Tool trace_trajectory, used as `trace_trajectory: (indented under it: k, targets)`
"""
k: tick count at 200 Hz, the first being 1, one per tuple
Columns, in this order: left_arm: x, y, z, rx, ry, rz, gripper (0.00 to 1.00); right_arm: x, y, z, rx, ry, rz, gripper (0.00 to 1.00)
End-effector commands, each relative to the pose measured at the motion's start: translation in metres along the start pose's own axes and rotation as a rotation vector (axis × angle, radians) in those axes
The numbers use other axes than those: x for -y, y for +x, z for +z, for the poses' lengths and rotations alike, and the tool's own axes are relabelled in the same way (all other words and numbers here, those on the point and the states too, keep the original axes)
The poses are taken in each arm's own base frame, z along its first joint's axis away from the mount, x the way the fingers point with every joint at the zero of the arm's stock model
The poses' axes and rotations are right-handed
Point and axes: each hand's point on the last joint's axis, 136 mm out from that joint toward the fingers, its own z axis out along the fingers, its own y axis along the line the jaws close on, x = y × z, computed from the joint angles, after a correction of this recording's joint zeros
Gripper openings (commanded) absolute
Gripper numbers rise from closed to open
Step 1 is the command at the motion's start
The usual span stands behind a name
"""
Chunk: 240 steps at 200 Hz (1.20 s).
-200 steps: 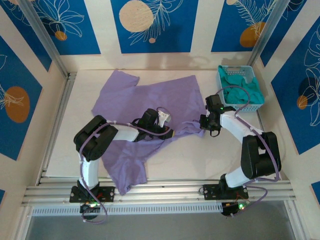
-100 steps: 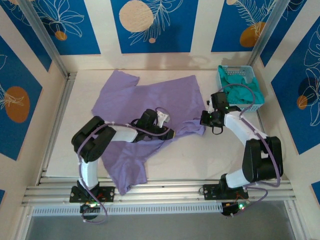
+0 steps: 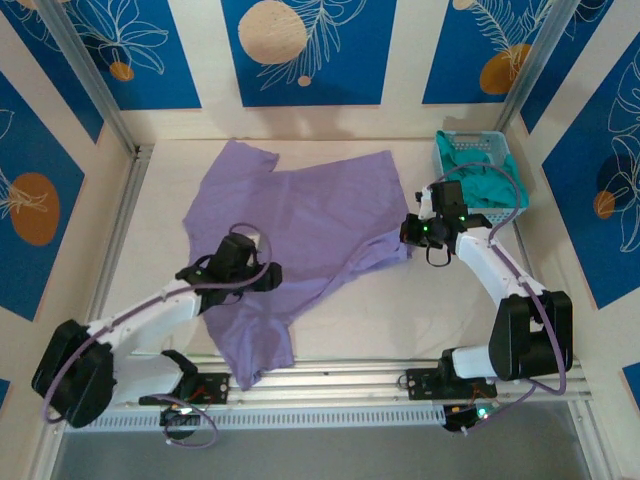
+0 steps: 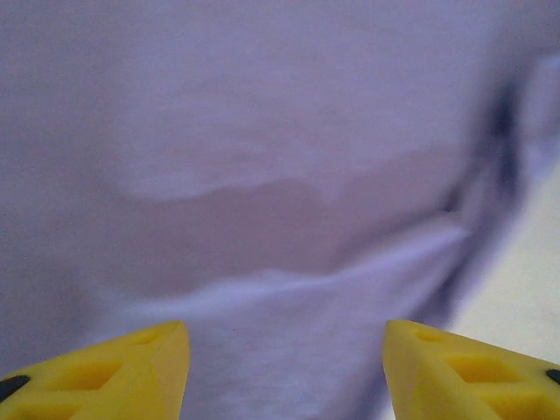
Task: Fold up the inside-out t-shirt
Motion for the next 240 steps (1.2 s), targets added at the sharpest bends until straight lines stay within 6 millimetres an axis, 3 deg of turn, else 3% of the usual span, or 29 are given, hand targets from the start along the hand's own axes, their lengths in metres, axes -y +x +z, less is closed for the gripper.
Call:
trace_trajectory:
  k: [1, 29, 70, 106, 125, 138, 151, 162, 190, 212, 240]
  targets:
    - [-0.035, -0.005, 0.014, -0.042, -0.104, -0.075, 0.6, -0.01, -0.001, -0.001, 0.003, -0.044, -0.005, 0.0]
    - [-0.041, -0.037, 0.044, -0.024, -0.094, -0.109, 0.6, -0.011, 0.0, 0.001, -0.005, -0.039, -0.011, 0.0]
    - [-0.032, -0.068, 0.094, -0.069, -0.075, -0.097, 0.61, -0.001, -0.003, 0.003, -0.003, 0.011, 0.011, 0.0]
    - [-0.014, -0.124, 0.128, -0.054, -0.055, -0.052, 0.61, 0.006, -0.016, 0.006, 0.016, 0.045, 0.027, 0.0]
    - [-0.002, -0.153, 0.125, -0.031, -0.049, -0.021, 0.61, 0.009, -0.023, 0.008, 0.021, 0.065, 0.027, 0.0]
    - [0.002, -0.159, 0.106, 0.004, -0.052, 0.001, 0.63, 0.008, -0.024, 0.006, 0.021, 0.069, 0.022, 0.0]
    - [-0.006, -0.149, 0.079, 0.024, -0.091, 0.017, 0.63, 0.007, -0.022, 0.003, 0.024, 0.066, 0.016, 0.0]
    - [-0.019, -0.13, 0.053, 0.041, -0.134, 0.02, 0.64, 0.005, -0.019, 0.0, 0.03, 0.064, 0.01, 0.0]
    - [-0.068, -0.054, -0.007, 0.034, -0.29, -0.059, 0.65, 0.002, -0.012, -0.008, 0.038, 0.055, -0.001, 0.0]
    - [-0.097, 0.01, -0.037, -0.043, -0.373, -0.148, 0.64, -0.002, -0.007, -0.012, 0.037, 0.04, -0.012, 0.0]
    - [-0.103, 0.051, -0.055, -0.1, -0.393, -0.22, 0.58, -0.005, -0.004, -0.015, 0.037, 0.038, -0.024, 0.0]
